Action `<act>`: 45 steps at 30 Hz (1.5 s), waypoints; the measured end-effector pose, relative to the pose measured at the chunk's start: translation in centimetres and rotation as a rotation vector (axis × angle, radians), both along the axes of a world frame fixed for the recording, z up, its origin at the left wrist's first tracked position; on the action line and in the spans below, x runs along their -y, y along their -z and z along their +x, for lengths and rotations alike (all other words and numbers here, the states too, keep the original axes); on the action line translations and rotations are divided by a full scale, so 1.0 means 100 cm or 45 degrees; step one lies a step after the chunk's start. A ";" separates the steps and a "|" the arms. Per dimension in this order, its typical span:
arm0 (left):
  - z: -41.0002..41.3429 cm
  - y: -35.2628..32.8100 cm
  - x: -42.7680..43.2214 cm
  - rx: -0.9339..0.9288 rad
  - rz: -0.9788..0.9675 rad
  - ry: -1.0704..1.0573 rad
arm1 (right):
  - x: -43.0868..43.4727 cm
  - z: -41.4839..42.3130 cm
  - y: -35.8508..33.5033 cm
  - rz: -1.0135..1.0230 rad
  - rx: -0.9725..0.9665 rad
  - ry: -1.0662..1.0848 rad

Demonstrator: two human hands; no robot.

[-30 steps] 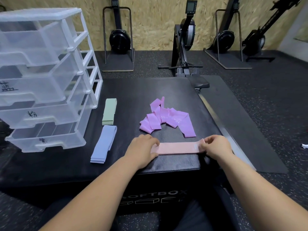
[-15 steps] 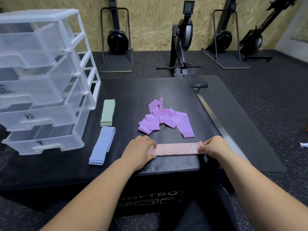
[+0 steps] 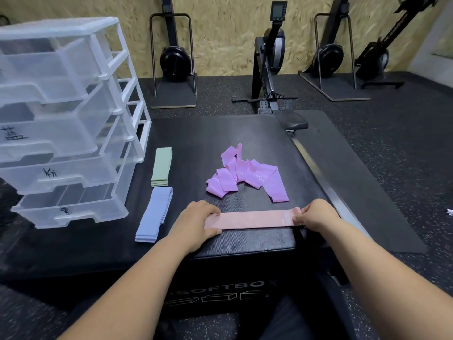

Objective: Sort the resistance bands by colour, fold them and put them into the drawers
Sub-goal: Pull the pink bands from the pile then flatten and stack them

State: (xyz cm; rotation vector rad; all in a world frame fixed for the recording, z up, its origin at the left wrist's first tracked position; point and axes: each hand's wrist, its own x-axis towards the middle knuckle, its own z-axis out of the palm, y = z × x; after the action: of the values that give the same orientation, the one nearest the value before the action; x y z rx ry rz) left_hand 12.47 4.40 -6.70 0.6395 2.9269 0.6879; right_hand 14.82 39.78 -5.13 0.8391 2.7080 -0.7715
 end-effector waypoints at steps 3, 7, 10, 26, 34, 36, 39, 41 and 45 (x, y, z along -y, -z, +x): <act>0.000 0.000 0.003 0.027 0.009 0.005 | 0.001 0.001 0.001 -0.018 -0.049 0.030; -0.002 -0.006 -0.004 0.014 -0.030 0.006 | 0.004 0.007 -0.010 -0.217 -0.173 0.054; -0.001 -0.015 -0.021 0.008 0.161 -0.035 | 0.013 0.009 -0.027 -0.504 -0.281 0.046; 0.012 -0.052 -0.075 0.801 1.264 -0.571 | 0.111 0.026 -0.038 -0.735 -0.669 -0.367; 0.002 -0.054 -0.045 0.784 1.302 -0.621 | 0.112 0.009 -0.013 -0.230 -0.453 -0.785; -0.001 -0.059 -0.032 0.773 1.336 -0.634 | 0.118 0.003 -0.009 -0.194 -0.441 -0.832; -0.006 -0.060 -0.010 0.702 1.334 -0.697 | 0.124 -0.002 -0.009 -0.159 -0.472 -0.851; -0.010 -0.052 0.007 0.641 1.255 -0.796 | 0.126 -0.004 -0.008 -0.130 -0.469 -0.890; -0.008 -0.034 0.030 0.460 0.804 -0.861 | 0.126 -0.011 -0.002 -0.041 -0.453 -0.963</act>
State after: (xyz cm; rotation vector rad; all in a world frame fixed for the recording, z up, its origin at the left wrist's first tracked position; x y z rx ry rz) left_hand 11.71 1.45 -3.32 -0.4674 2.5155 1.6109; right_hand 13.73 27.18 -4.91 -0.3808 2.9373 -0.8139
